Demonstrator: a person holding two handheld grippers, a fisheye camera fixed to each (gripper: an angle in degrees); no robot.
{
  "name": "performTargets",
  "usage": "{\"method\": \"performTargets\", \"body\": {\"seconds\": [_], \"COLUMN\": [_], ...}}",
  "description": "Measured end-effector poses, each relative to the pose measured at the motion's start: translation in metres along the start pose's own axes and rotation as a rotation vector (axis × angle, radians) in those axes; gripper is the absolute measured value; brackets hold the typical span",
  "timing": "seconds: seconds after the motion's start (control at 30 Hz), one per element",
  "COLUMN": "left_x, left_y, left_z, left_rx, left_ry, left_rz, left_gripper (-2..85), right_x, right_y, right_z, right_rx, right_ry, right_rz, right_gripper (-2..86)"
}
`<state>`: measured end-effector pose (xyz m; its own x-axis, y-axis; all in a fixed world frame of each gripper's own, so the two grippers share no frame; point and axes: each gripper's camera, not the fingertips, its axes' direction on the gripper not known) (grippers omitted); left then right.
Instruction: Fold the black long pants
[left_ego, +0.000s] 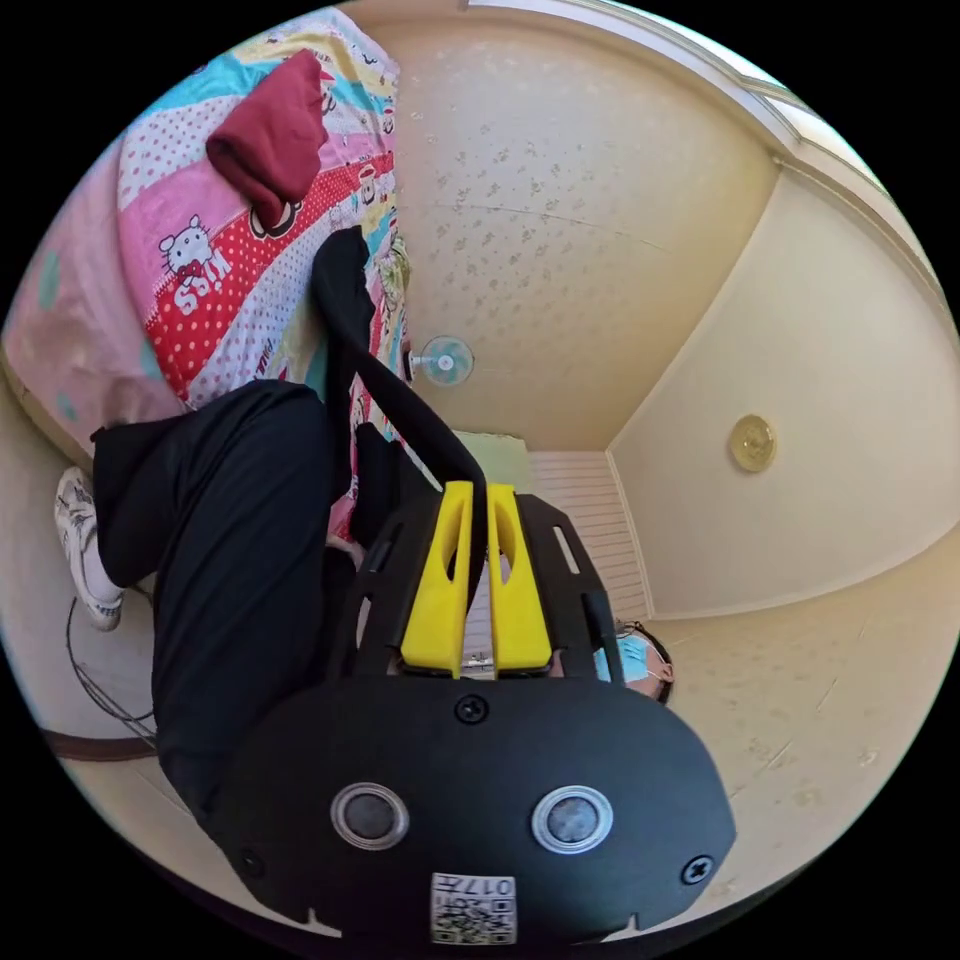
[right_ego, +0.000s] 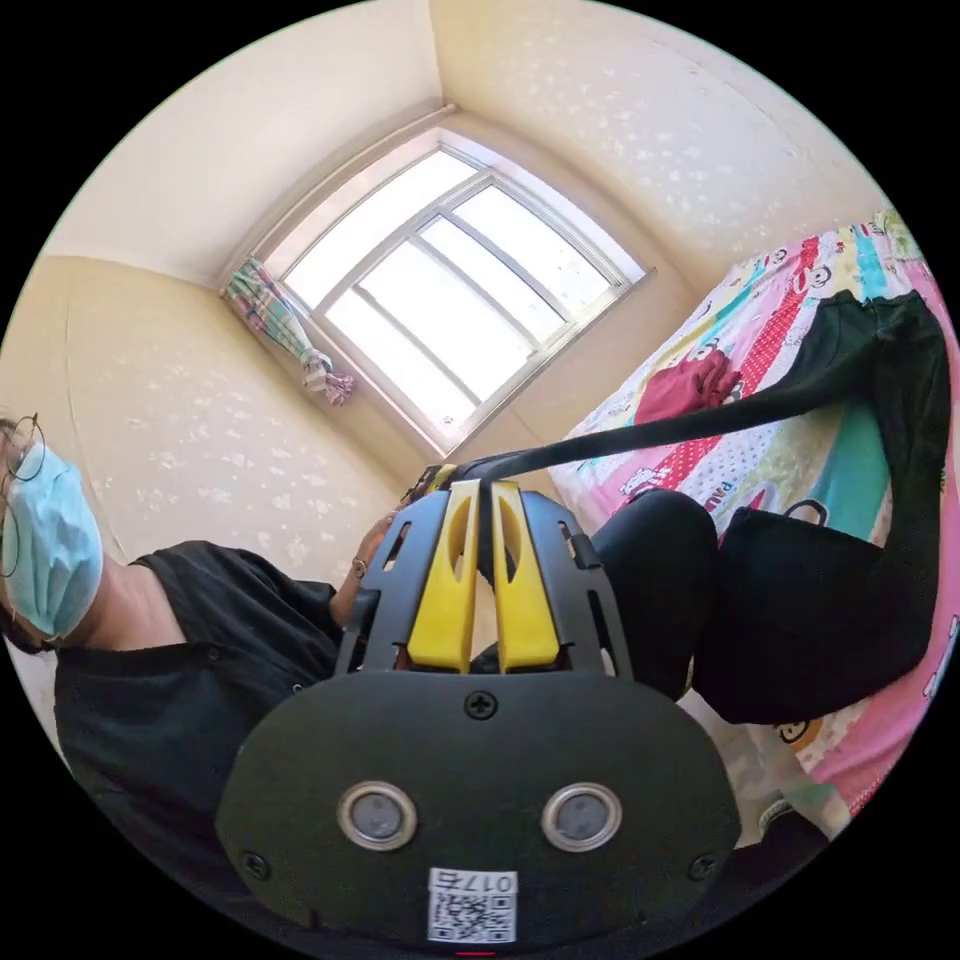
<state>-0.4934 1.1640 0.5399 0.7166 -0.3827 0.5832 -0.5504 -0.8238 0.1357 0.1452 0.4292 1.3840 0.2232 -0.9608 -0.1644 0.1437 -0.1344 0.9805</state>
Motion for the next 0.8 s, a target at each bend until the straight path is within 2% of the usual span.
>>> {"method": "performTargets", "body": {"seconds": [0.03,0.17,0.23,0.33,0.43,0.53,0.63,0.67,0.7,0.8], "left_x": [-0.023,-0.096,-0.115,-0.105,-0.082,-0.067,-0.069,-0.073,-0.081,-0.108], "left_y": [0.007,0.042,0.066,0.077,0.073,0.068,0.066,0.066,0.066,0.077], "left_z": [-0.008,-0.042,-0.057,-0.042,0.005,0.072,0.156,0.173,0.207,0.29], "left_rx": [0.012,0.134,0.216,0.227,0.196,0.124,-0.014,-0.055,-0.131,-0.324], "left_ry": [-0.09,-0.242,-0.322,-0.494,-0.582,-0.597,-0.572,-0.568,-0.555,-0.467], "left_rz": [-0.055,-0.201,-0.199,-0.09,0.089,0.265,0.43,0.447,0.473,0.54], "left_gripper": [3.2,3.5,3.4,4.0,4.3,4.3,4.5,4.6,5.1,6.7], "right_x": [0.009,0.069,0.109,0.16,0.202,0.217,0.209,0.207,0.202,0.177], "right_y": [0.001,0.019,0.044,0.075,0.1,0.109,0.102,0.1,0.098,0.095], "right_z": [0.007,0.001,-0.025,-0.037,-0.015,0.021,0.041,0.04,0.027,-0.035], "right_rx": [-0.043,-0.093,-0.046,-0.065,-0.104,-0.111,-0.197,-0.209,-0.184,0.057], "right_ry": [0.049,0.203,0.457,0.691,0.625,0.592,0.807,0.795,0.71,0.387], "right_rz": [0.025,0.214,0.396,0.589,0.668,0.657,0.599,0.59,0.6,0.54], "right_gripper": [3.5,5.4,8.7,13.1,13.8,11.7,5.5,5.1,4.3,3.3]}}
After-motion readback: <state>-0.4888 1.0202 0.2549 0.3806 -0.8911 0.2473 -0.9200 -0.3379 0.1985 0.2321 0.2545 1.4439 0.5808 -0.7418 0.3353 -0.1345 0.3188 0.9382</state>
